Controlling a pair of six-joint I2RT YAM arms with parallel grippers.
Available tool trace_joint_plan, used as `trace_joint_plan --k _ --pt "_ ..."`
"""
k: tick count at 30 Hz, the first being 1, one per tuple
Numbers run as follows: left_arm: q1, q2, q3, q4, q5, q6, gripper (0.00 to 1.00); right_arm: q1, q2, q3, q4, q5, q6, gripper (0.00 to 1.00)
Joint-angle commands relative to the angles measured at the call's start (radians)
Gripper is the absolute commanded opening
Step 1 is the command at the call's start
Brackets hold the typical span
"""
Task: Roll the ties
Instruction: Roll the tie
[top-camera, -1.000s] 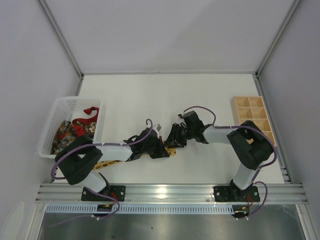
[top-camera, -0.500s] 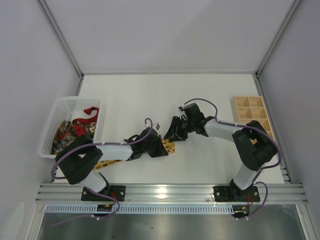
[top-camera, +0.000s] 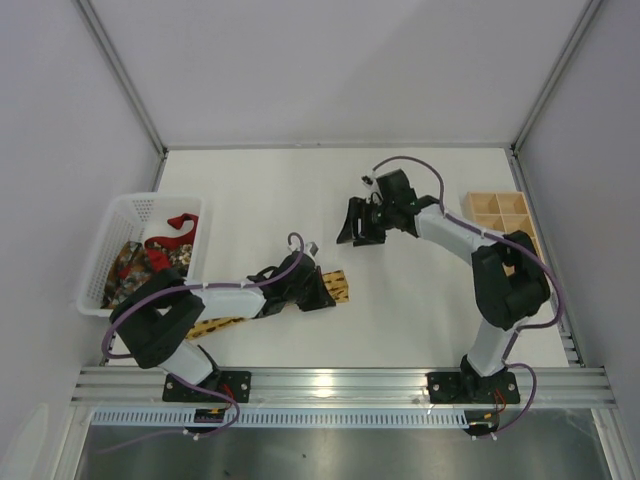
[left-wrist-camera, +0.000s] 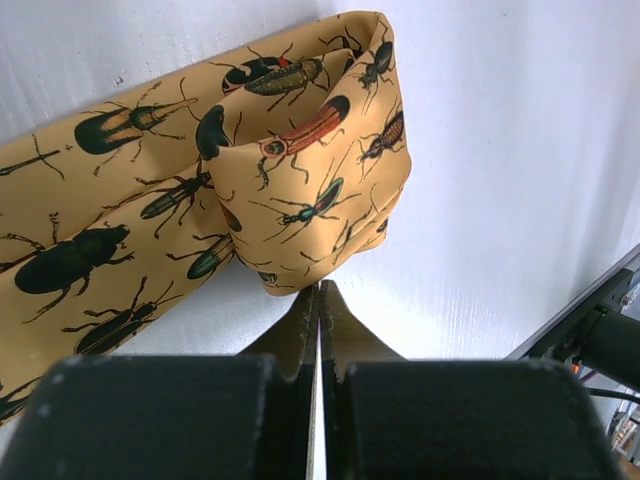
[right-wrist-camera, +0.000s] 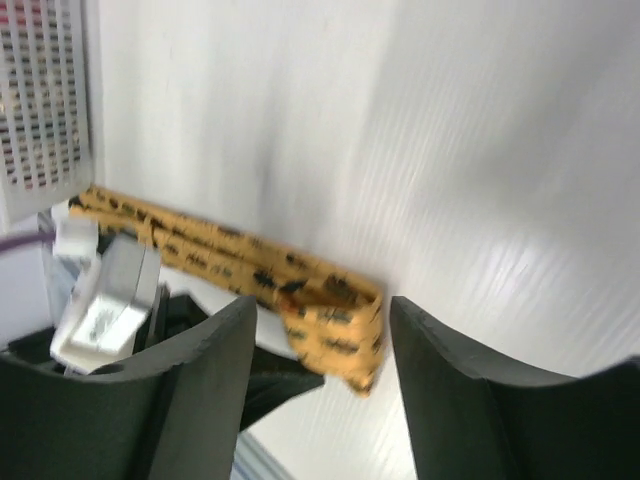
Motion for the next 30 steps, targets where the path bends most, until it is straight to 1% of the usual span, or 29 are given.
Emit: trace_joint_plan --k 1,3,4,5,6,7,10,13,18,27,30 --pt "0.007 -0.001 0.042 0.007 -0.016 0.015 0.00 -0.037 0.109 0.146 -0.076 0.016 -0.132 0.60" --pt "0.007 0.001 0.047 0.011 -0.018 0.014 0.00 -0.037 0.218 0.221 -0.111 -0.007 -0.161 0.53" --pt "0.007 0.003 0.048 0.009 -0.016 0.014 0.00 -0.034 0.250 0.283 -0.137 -0.005 -0.163 0.42" --pt "0.007 0.004 0.051 0.006 -0.018 0.014 0.00 -0.025 0.298 0.299 -0.137 -0.004 -0.167 0.39" --pt "0.007 0.004 0.054 0.003 -0.019 0.017 0.00 -0.016 0.312 0.313 -0.134 -0.002 -0.172 0.36" --pt "0.009 0.004 0.057 0.000 -0.022 0.017 0.00 -0.008 0.323 0.324 -0.121 0.016 -0.172 0.27" --pt "0.009 0.003 0.057 -0.006 -0.027 0.018 0.00 0.030 0.344 0.322 -0.102 0.068 -0.184 0.19" --pt "0.009 0.003 0.059 -0.014 -0.033 0.020 0.00 0.066 0.361 0.318 -0.114 0.103 -0.207 0.18" --pt "0.010 0.010 0.059 -0.014 -0.039 0.020 0.00 0.095 0.361 0.259 -0.131 0.102 -0.239 0.17" --pt "0.013 0.007 0.062 -0.025 -0.054 0.021 0.00 0.113 0.254 0.088 -0.116 -0.030 -0.227 0.17" --pt "0.015 -0.011 0.059 -0.038 -0.067 0.028 0.01 0.119 0.215 0.045 -0.125 -0.044 -0.227 0.17"
